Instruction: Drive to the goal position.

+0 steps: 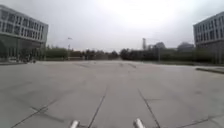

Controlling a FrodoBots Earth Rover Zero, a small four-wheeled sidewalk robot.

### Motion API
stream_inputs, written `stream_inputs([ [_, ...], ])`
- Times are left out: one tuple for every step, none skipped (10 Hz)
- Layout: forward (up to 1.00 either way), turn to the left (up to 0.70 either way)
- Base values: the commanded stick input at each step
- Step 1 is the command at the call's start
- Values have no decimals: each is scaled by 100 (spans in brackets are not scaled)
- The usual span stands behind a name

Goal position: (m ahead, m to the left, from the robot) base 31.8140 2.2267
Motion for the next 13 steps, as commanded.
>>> stream_inputs([
  [100, -40],
  [100, -40],
  [100, -40],
  [100, -29],
  [100, 0],
  [100, 0],
  [100, 0],
  [100, 0],
  [100, 0],
  [100, 0],
  [100, 0],
  [100, 0],
  [100, -27],
])
